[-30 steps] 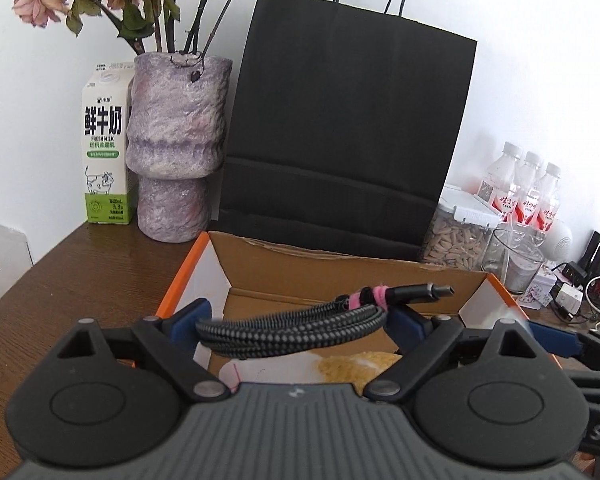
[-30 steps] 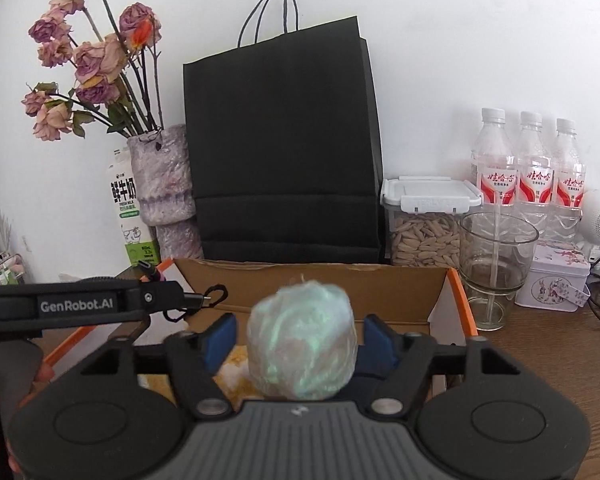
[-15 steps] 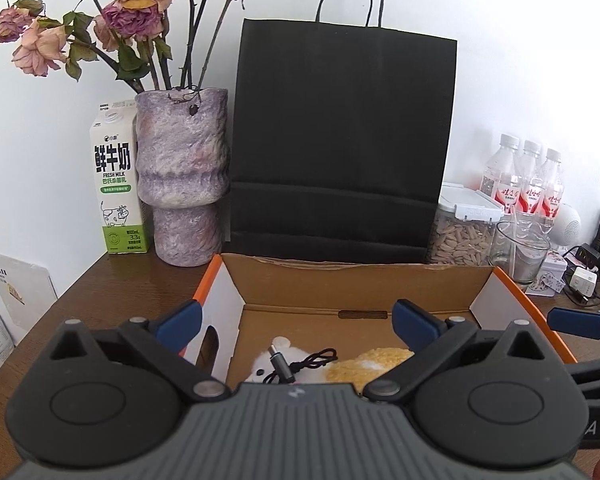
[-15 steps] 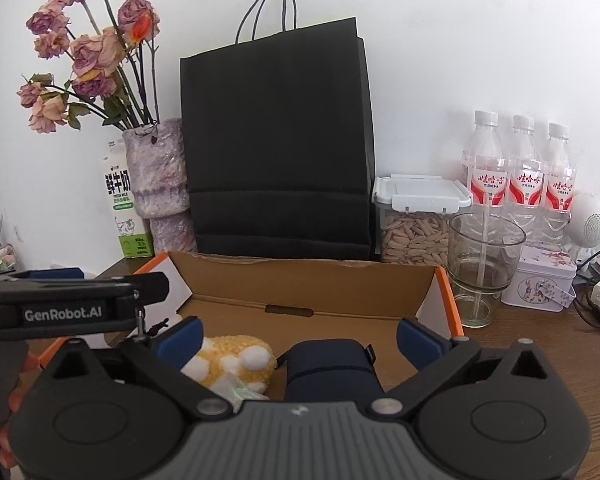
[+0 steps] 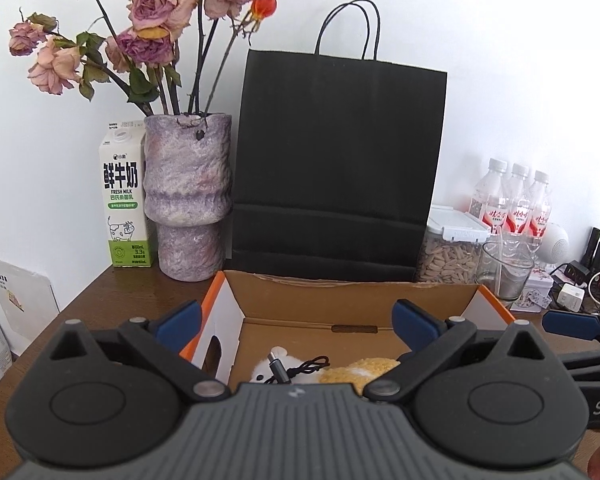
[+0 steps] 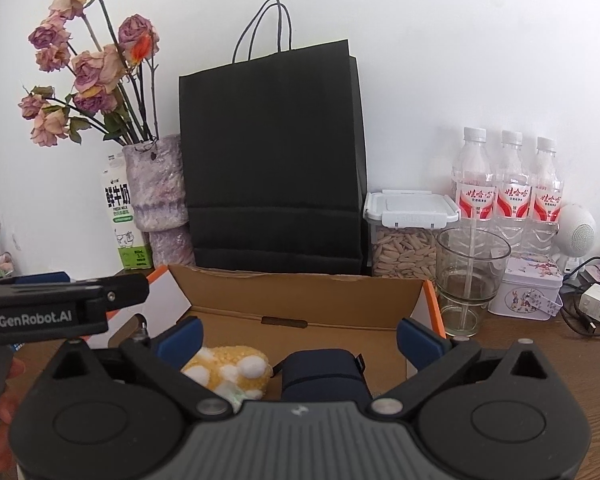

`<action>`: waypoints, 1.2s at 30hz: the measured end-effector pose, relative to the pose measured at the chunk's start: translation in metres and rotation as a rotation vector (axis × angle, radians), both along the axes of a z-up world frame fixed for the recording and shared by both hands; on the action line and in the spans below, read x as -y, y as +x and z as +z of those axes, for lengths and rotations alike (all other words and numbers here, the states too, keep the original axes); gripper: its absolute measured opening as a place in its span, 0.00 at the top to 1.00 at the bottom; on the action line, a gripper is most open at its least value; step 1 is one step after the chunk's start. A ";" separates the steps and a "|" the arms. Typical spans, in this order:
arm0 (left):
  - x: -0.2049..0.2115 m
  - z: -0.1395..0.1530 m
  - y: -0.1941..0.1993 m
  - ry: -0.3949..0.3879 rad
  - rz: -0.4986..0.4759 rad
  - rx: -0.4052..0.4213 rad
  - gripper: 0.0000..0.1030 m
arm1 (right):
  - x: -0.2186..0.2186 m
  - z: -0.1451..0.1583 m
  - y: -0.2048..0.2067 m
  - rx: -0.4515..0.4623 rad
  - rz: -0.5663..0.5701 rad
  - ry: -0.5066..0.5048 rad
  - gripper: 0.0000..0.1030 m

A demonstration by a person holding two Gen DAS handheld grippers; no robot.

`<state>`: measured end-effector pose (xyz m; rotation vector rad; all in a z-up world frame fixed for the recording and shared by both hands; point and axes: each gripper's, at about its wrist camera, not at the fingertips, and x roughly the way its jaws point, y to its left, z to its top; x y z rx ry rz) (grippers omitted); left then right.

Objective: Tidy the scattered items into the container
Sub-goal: 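Move both grippers back toward the translucent plastic box and purple pouch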

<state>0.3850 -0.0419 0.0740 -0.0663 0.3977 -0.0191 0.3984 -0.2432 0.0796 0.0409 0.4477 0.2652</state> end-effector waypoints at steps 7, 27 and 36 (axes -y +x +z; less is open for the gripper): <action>-0.007 0.004 -0.021 -0.022 0.004 0.027 0.00 | 0.002 0.000 -0.019 0.028 -0.008 -0.002 0.00; -0.031 -0.025 -0.108 -0.016 -0.039 0.054 0.00 | 0.012 -0.036 -0.116 0.019 -0.008 -0.120 0.00; -0.044 -0.043 -0.147 -0.001 -0.015 -0.021 0.00 | 0.018 -0.056 -0.161 -0.062 -0.005 -0.090 0.00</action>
